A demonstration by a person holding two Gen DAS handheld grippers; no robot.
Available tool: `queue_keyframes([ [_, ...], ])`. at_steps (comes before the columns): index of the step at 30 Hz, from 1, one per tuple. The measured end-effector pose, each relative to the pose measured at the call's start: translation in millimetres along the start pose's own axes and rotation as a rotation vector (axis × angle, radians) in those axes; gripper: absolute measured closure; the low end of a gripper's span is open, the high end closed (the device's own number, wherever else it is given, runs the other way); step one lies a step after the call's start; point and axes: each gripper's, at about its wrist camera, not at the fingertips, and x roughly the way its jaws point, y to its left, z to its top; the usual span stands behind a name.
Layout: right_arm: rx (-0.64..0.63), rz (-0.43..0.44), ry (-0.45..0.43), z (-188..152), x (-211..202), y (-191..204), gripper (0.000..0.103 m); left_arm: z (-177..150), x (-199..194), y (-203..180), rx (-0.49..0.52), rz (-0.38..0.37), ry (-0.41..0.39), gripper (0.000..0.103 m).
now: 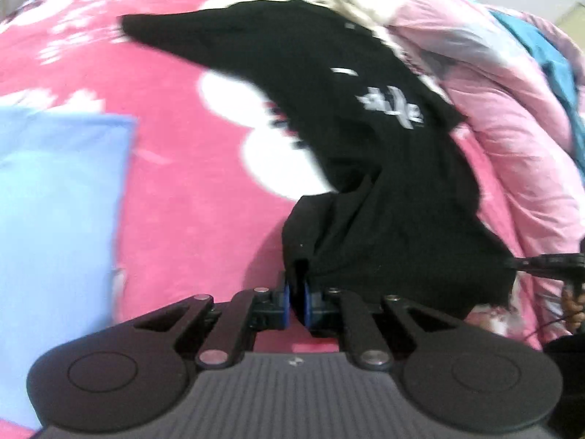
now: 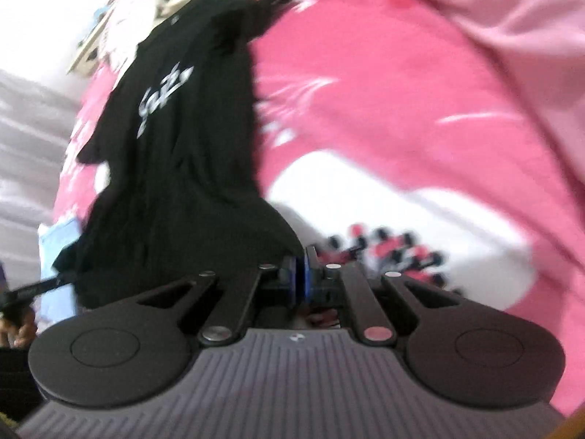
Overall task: Fold clothes
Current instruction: 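Lift and shake the black T-shirt with both grippers to spread it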
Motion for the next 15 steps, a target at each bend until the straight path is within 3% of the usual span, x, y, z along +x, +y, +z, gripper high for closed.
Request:
queue_keyframes([
  [3,0.009,-0.019,-0.014,4,5,-12,0.100,-9,1,11,-0.018,0.027,0.020,0.096],
  [6,-0.010,-0.031,-0.018,5,7,-10,0.100,-21,5,5,0.045,0.043,0.073,0.096],
  [10,-0.017,-0.034,0.027,4,12,-12,0.097,-32,11,6,0.080,0.037,0.197,0.088],
  [12,-0.005,-0.017,0.056,2,9,-14,0.095,-30,1,7,0.117,0.043,0.211,0.080],
  [14,-0.016,0.016,0.049,0,2,-16,0.090,-26,-17,8,0.146,0.042,0.140,0.059],
  [15,-0.023,0.032,0.035,-2,-3,-15,0.076,-24,-26,8,0.161,0.041,0.104,0.052],
])
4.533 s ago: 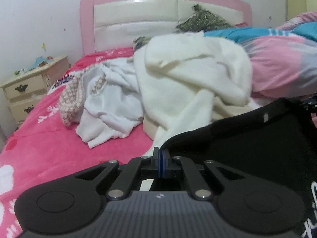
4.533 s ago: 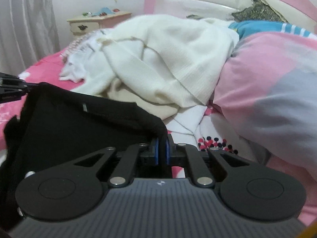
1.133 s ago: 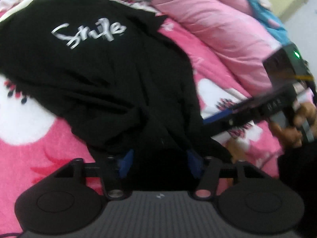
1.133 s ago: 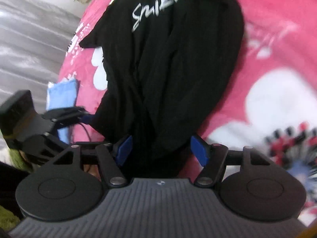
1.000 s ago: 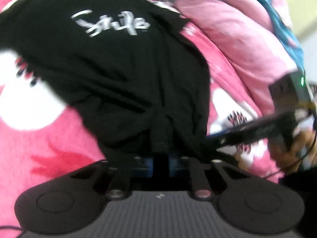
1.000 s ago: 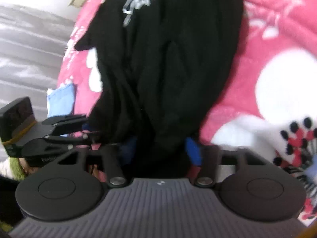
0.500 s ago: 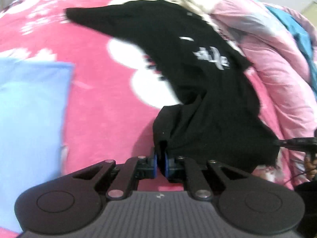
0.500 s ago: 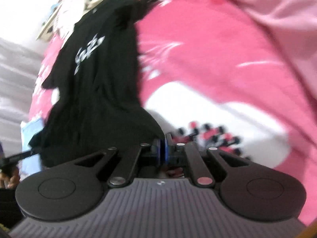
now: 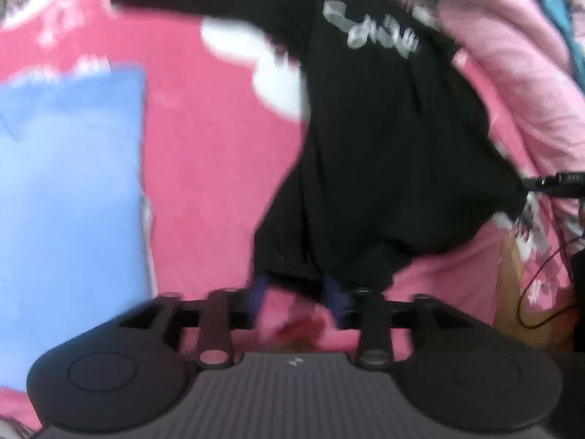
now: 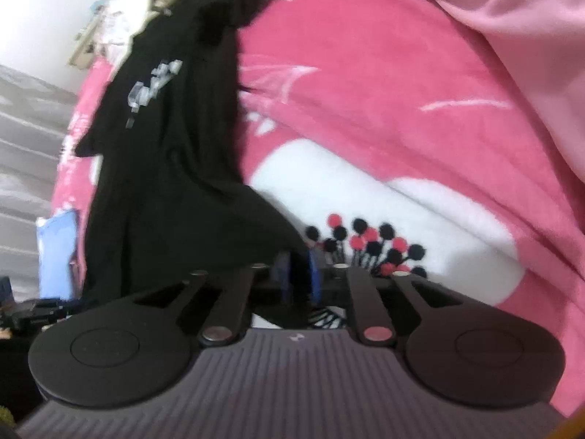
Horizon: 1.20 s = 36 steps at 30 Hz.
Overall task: Fold clothes
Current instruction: 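Lift and shake the black T-shirt with both grippers to spread it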
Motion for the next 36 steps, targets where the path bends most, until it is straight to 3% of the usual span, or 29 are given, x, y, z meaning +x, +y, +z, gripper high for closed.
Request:
queue_keyframes([
  [1,-0.011,0.015,-0.013,-1,-2,1,0.057,2,-4,0,0.004,0.005,-0.034,0.045],
  [2,-0.022,0.029,-0.026,-2,-3,3,0.049,6,-6,0,0.005,0.008,-0.067,0.042],
  [6,-0.084,0.057,0.006,1,14,16,0.046,18,22,-9,-0.009,0.006,-0.046,0.039],
  [7,-0.099,0.052,0.034,1,20,20,0.049,15,32,-13,0.009,0.020,-0.020,0.046],
  [8,-0.133,0.029,0.060,-1,25,25,0.054,12,44,-17,0.031,0.050,0.025,0.061],
  [9,-0.169,0.005,0.087,-2,29,30,0.080,9,45,-22,0.066,0.084,0.031,0.070],
  [10,-0.215,-0.020,0.119,-5,32,36,0.099,7,47,-26,0.100,0.118,0.036,0.082],
  [11,-0.221,-0.009,0.140,-5,31,38,0.100,9,43,-27,0.119,0.084,0.055,0.096],
  [12,-0.224,0.005,0.161,-5,30,40,0.101,14,37,-22,0.073,0.016,0.081,0.095],
  [14,-0.154,0.087,0.166,5,21,40,0.101,33,22,-1,-0.113,-0.165,0.088,0.095],
  [17,0.072,0.237,0.068,47,8,24,0.101,71,4,40,-0.377,-0.308,-0.052,0.095],
  [20,0.328,0.336,-0.027,93,11,-3,0.098,96,14,79,-0.602,-0.329,-0.149,0.092],
  [22,0.454,0.320,-0.024,113,28,-24,0.096,102,32,100,-0.699,-0.321,-0.136,0.086],
  [24,0.549,0.296,-0.024,119,43,-40,0.095,97,44,116,-0.777,-0.317,-0.125,0.086],
  [28,0.565,0.266,-0.023,117,52,-46,0.093,88,45,122,-0.766,-0.291,-0.142,0.085],
  [31,0.520,0.261,-0.032,114,48,-36,0.090,89,38,114,-0.695,-0.230,-0.171,0.080],
  [33,0.388,0.228,-0.063,115,38,-17,0.088,91,37,101,-0.580,-0.170,-0.203,0.075],
  [36,0.037,0.106,-0.128,119,19,30,0.082,99,33,76,-0.369,-0.064,-0.248,0.065],
])
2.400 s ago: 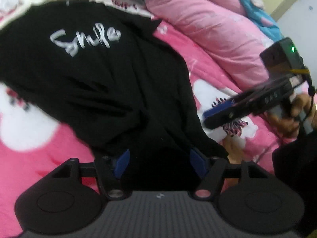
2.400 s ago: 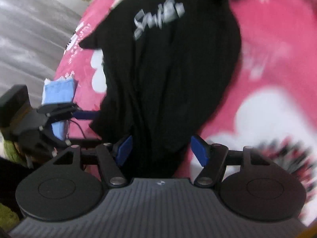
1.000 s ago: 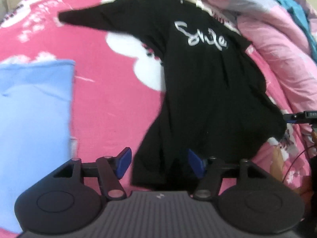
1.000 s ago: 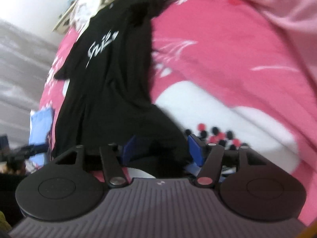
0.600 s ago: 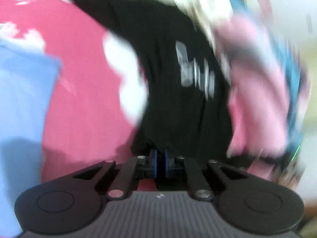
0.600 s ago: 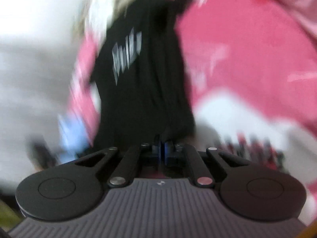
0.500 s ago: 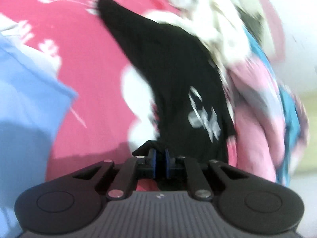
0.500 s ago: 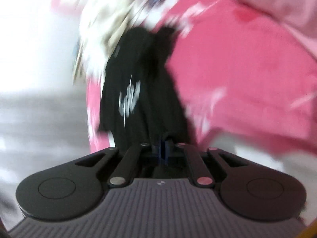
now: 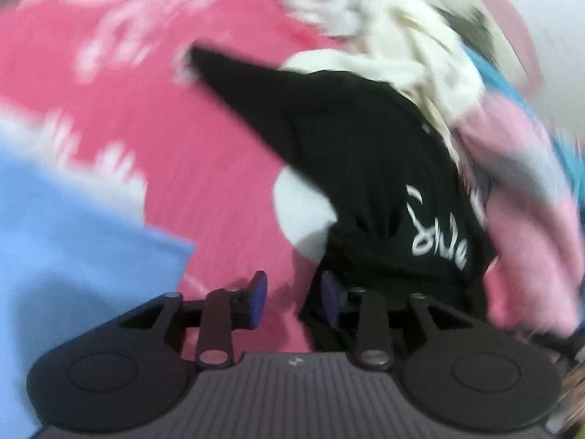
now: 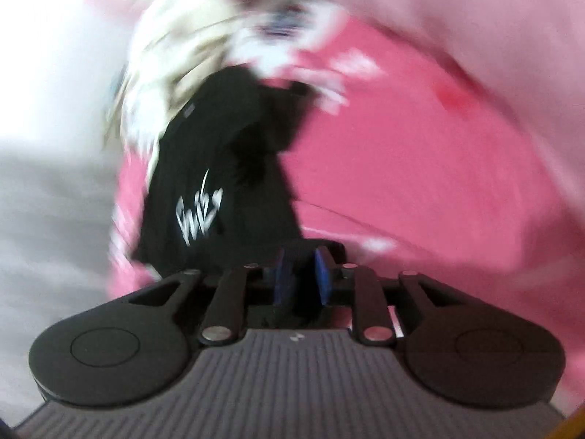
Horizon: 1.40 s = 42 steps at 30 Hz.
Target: Fold clothes
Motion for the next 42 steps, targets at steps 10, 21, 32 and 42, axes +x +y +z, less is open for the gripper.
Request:
queue_keyframes([
  [10,-1.223,-0.136,0.069,-70,75,160,0.081,-28,28,-68,0.576,0.212,-0.058,0.056],
  [21,-1.765,-0.080,0.120,-114,168,202,0.085,-9,24,-49,0.374,0.094,-0.106,0.057],
  [32,-0.962,-0.029,0.026,6,170,186,0.094,2,11,2,0.048,-0.079,-0.127,0.057],
  [42,-1.510,0.244,0.139,-114,190,254,0.086,4,14,13,-0.037,-0.124,-0.146,0.057],
])
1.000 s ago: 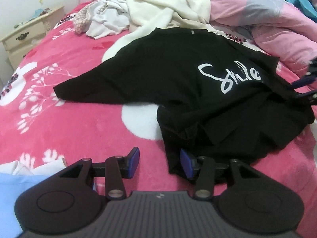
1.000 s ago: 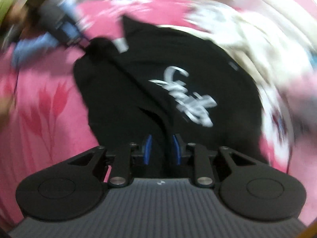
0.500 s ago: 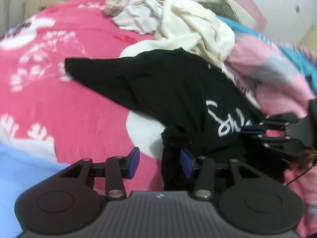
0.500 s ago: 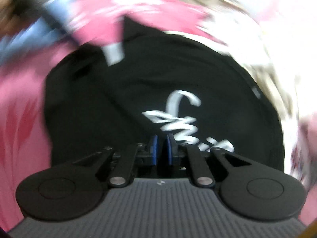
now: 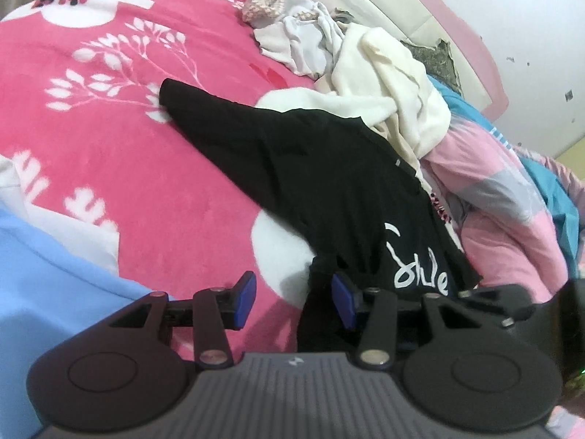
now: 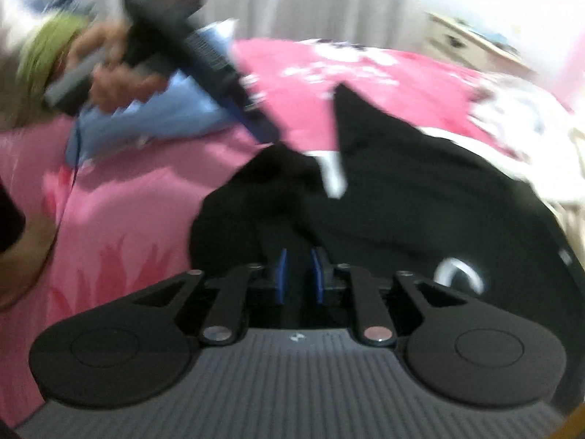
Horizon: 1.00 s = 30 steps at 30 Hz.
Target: Fold clothes
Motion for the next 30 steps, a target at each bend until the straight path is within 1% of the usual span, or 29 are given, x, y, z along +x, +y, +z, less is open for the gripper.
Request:
queue_keyframes([
  [1,-0.012,0.004,0.010,4,8,2,0.086,-1,-1,-1,0.003,-0.006,-0.001,0.057],
  [4,0.013,0.040,0.035,8,27,0,0.086,-5,-5,-3,0.030,-0.027,0.003,0.057],
  [7,0.051,0.078,0.036,15,32,-6,0.086,-11,-8,-8,0.077,-0.057,0.019,0.053],
  [8,0.065,0.095,0.032,15,30,-9,0.085,-13,-8,-10,0.097,-0.055,0.022,0.052],
  [10,0.091,0.129,0.024,16,26,-15,0.079,-16,-7,-12,0.128,-0.049,0.024,0.052],
  [12,0.076,0.145,0.019,15,26,-12,0.074,-19,-6,-13,0.146,-0.044,0.026,0.052],
  [15,0.042,0.133,0.034,17,34,-3,0.074,-20,-2,-10,0.132,-0.049,0.027,0.053],
  [17,0.062,0.119,0.036,19,37,-5,0.078,-20,0,-9,0.134,-0.048,0.025,0.053],
  [18,0.096,0.114,0.037,21,37,-9,0.090,-21,1,-9,0.144,-0.045,0.026,0.053],
  [19,0.129,0.111,0.037,23,36,-15,0.096,-21,2,-10,0.152,-0.044,0.028,0.053],
  [22,0.204,0.109,0.015,26,23,-28,0.100,-23,4,-12,0.178,-0.045,0.039,0.053],
  [25,0.242,0.110,-0.011,29,12,-39,0.101,-23,7,-15,0.196,-0.049,0.045,0.053],
  [30,0.262,0.098,-0.032,34,5,-53,0.101,-17,16,-16,0.204,-0.062,0.057,0.054],
])
